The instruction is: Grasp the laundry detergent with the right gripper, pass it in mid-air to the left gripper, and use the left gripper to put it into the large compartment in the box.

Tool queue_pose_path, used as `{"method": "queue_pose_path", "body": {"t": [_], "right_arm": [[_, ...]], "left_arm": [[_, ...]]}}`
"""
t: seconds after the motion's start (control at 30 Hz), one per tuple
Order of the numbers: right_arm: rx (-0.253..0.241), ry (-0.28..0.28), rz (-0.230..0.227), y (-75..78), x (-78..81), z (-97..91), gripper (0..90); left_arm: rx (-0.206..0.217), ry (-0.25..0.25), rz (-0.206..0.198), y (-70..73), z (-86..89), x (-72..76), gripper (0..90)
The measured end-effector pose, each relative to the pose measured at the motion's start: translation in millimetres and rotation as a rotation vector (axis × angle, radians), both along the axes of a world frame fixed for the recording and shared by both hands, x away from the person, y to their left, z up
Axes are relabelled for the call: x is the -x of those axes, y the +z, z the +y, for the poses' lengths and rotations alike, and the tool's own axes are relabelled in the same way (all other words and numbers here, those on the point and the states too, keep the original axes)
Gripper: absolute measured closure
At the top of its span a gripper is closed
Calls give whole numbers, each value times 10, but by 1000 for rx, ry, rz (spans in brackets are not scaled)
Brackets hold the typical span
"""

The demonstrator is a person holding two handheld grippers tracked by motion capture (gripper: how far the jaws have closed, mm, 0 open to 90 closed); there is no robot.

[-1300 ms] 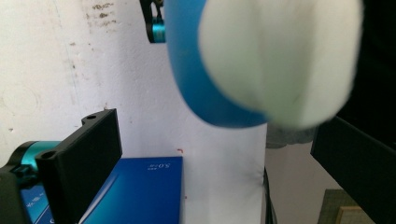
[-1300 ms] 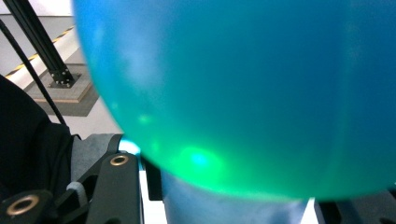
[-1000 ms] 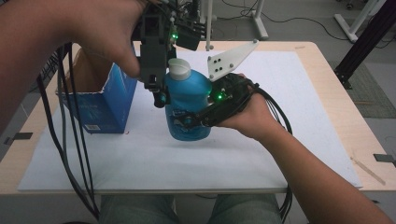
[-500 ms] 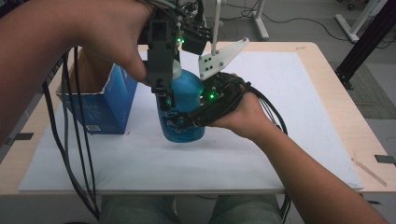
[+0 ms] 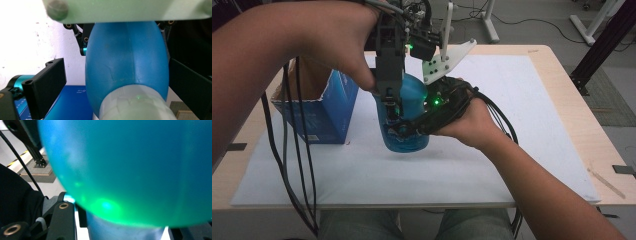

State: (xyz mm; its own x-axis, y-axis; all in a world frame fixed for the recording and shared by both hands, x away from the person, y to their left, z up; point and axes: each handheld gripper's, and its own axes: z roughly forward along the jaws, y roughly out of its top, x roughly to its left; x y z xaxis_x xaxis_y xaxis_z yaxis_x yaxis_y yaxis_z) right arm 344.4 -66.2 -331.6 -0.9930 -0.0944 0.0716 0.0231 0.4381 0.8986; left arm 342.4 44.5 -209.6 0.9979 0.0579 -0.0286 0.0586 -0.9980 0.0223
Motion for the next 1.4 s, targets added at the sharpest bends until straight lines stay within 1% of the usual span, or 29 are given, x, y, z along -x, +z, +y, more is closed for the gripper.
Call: {"method": "queue_pose_path", "body": {"t": [0.03, 0.07, 0.23, 0.33, 0.4, 0.53, 0.6, 0.8, 0.87, 1.1, 1.17, 1.4], "right_arm": [[-1, -1, -1, -1, 0, -1, 466], [-1, -1, 1, -1, -2, -1, 466], [-5, -3, 1, -3, -7, -3, 466], [-6, -3, 1, -8, -10, -1, 467], [-7, -4, 0, -10, -11, -1, 466], [-9, -6, 3, -7, -14, -6, 466], [-9, -6, 4, -6, -16, -10, 466], [-9, -10, 5, -7, -21, -15, 467], [-12, -11, 2, -5, -24, -17, 467], [-14, -11, 3, -5, -25, -18, 467], [-14, -11, 5, -5, -26, -19, 467], [-15, -10, 5, -8, -26, -15, 467]], "left_arm": [[3, -2, 1, 1, -2, -1, 78], [3, 2, 3, -1, -2, -1, 85], [-3, 7, -3, -19, 2, -15, 88], [-7, 5, -3, -20, 4, -25, 119], [-10, 8, -5, -21, 3, -27, 123], [-5, 12, -4, -28, 7, -28, 138], [-5, 12, -1, -31, 11, -29, 159], [-4, 14, 0, -34, 7, -29, 159], [-5, 8, -2, -32, 3, -32, 182], [-11, 7, -4, -37, -9, -32, 194], [-10, 9, -1, -41, -13, -27, 216], [-6, 11, 0, -50, -22, -23, 238]]}}
